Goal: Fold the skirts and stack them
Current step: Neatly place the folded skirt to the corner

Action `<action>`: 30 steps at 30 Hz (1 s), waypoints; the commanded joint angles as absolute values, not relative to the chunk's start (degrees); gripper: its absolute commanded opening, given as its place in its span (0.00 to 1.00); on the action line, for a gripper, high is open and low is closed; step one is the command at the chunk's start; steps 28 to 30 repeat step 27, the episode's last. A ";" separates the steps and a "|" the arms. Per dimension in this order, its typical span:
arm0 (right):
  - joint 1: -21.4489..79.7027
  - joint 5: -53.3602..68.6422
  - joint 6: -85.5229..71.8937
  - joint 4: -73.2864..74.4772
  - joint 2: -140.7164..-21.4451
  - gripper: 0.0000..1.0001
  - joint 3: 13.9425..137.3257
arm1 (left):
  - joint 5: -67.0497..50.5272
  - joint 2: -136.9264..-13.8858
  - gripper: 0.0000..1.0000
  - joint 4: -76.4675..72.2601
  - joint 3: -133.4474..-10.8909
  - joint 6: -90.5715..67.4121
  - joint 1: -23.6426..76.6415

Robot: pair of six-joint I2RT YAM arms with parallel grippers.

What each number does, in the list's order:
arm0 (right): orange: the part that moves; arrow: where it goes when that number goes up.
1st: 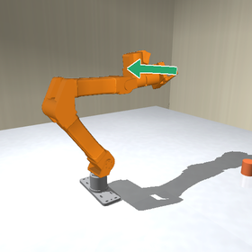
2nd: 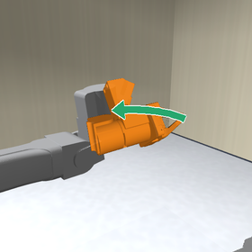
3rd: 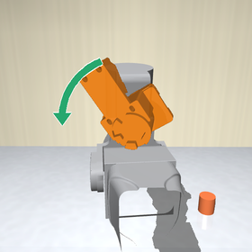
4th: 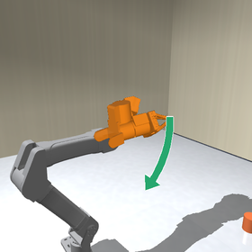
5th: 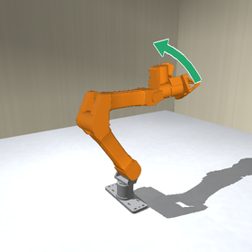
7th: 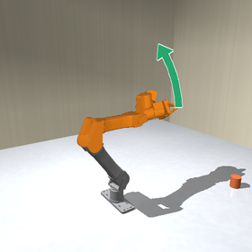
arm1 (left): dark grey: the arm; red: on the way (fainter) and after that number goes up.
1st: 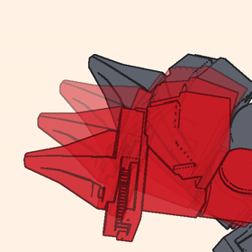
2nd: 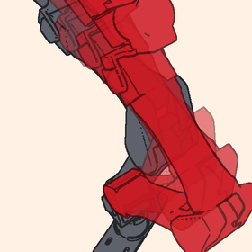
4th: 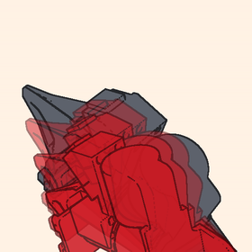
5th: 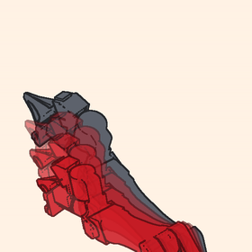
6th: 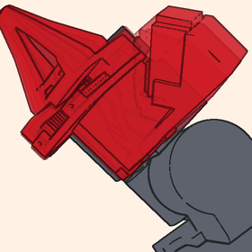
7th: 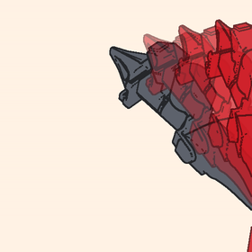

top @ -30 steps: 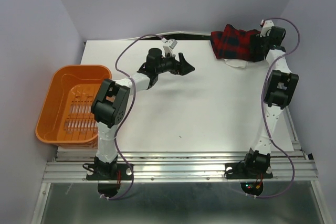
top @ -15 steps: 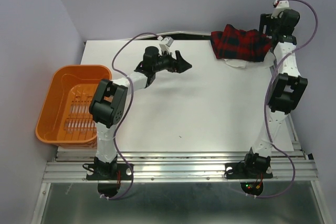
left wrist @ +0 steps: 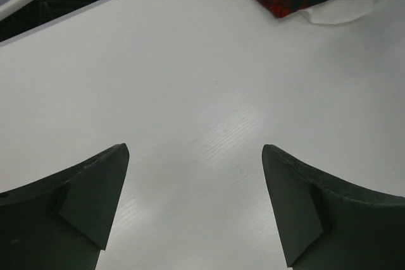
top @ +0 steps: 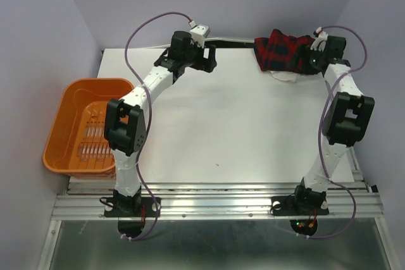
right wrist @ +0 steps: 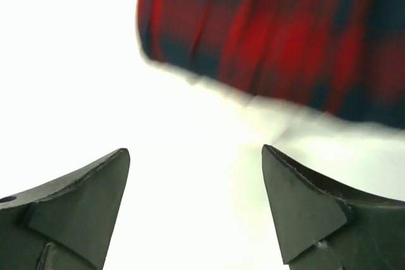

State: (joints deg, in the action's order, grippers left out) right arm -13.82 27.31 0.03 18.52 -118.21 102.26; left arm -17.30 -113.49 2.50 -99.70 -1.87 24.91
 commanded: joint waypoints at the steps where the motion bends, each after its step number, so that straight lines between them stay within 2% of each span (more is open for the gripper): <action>1: -9.42 32.25 -2.99 16.53 -108.30 0.92 91.43 | -9.30 -110.39 0.99 19.66 -103.37 5.97 20.32; 3: -7.39 32.08 -1.94 16.00 -104.16 1.00 83.87 | -12.91 -108.38 0.99 19.52 -97.58 5.98 18.29; 7: -0.72 27.27 1.67 15.91 -98.89 1.00 73.32 | -15.82 -102.93 0.98 17.24 -87.38 8.43 13.99; 14: 6.68 21.02 3.08 12.05 -92.47 1.00 59.42 | -13.10 -88.79 0.99 9.06 -66.04 15.29 14.06; 20: 7.73 18.55 2.55 10.64 -88.78 1.00 54.85 | -7.14 -85.61 0.99 6.95 -59.69 17.66 17.48; 25: 7.73 18.11 1.85 9.93 -86.40 1.00 52.56 | -4.83 -84.82 0.98 5.36 -58.89 18.20 22.40; 30: 7.73 17.32 1.67 9.76 -85.35 1.00 52.30 | -5.44 -84.73 0.99 4.92 -59.58 17.76 23.03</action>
